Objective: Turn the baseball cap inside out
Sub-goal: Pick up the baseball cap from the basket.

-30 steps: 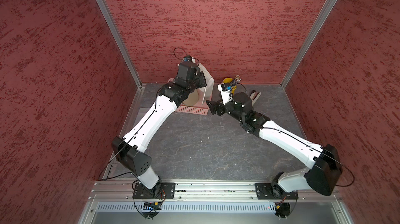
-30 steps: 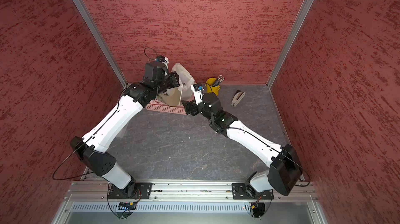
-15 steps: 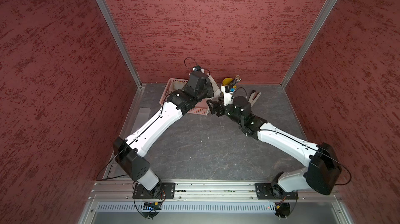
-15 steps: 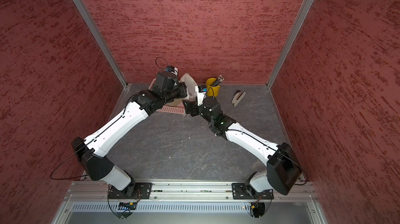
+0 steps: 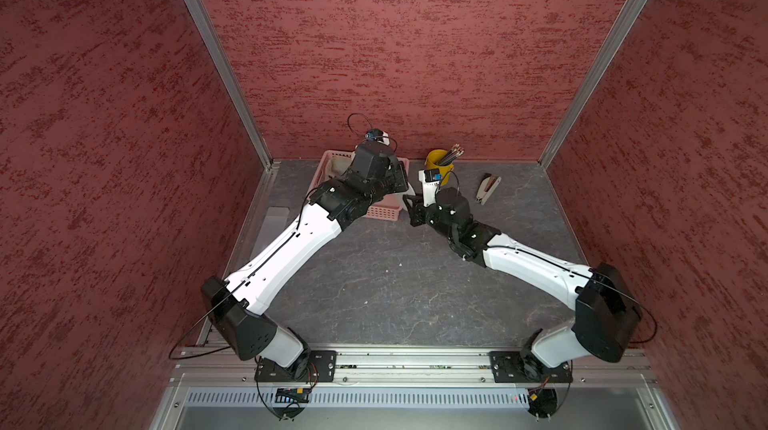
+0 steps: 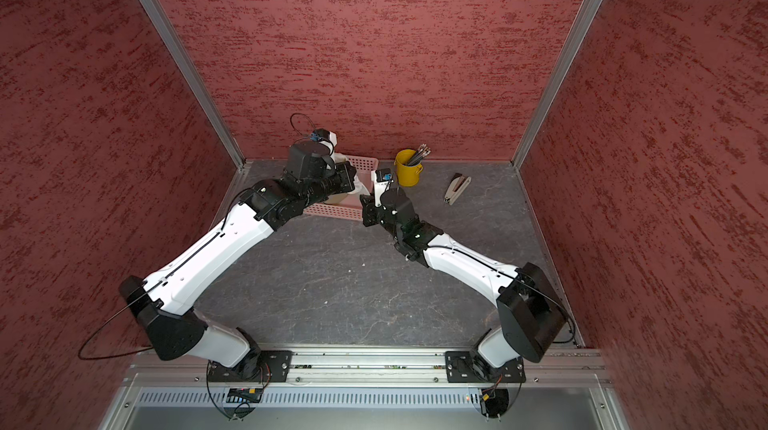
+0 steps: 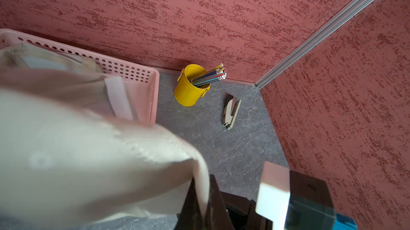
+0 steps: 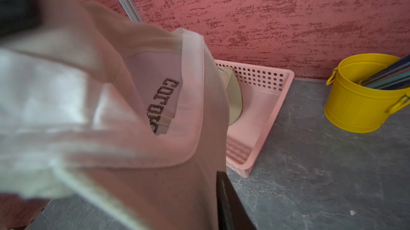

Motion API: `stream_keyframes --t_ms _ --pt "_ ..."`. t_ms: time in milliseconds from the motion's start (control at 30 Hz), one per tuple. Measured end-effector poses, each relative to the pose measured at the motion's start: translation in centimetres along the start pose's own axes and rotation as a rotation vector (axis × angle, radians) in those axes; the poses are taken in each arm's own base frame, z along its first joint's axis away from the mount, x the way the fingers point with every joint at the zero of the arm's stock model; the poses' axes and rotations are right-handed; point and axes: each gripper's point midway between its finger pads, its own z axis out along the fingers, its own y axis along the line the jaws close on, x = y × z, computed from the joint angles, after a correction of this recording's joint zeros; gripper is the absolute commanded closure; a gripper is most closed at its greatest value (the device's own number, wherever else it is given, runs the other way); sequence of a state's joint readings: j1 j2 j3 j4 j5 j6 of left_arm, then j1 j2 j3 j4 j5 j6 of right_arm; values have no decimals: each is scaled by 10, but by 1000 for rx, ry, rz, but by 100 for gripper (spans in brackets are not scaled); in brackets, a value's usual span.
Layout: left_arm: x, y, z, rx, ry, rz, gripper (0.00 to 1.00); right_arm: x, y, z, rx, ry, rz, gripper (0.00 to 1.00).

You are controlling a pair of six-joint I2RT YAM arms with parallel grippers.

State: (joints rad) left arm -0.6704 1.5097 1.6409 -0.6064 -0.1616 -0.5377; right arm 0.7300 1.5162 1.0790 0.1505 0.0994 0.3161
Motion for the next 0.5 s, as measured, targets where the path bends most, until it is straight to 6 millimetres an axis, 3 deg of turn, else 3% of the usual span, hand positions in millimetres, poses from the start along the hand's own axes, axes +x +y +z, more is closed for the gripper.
stream_keyframes --t_ms 100,167,267,367,500 --pt "4 8 4 -12 15 18 51 8 0 -3 7 38 -26 97" --pt "1 17 5 -29 16 38 34 18 -8 -6 34 92 -44 98" --pt "-6 32 6 -60 15 100 25 36 -19 -12 68 210 -64 99" --pt "-7 41 6 -82 19 198 23 48 -26 -20 76 316 -74 97" --pt "16 42 -6 -58 54 370 22 62 -36 -32 75 441 -51 95"
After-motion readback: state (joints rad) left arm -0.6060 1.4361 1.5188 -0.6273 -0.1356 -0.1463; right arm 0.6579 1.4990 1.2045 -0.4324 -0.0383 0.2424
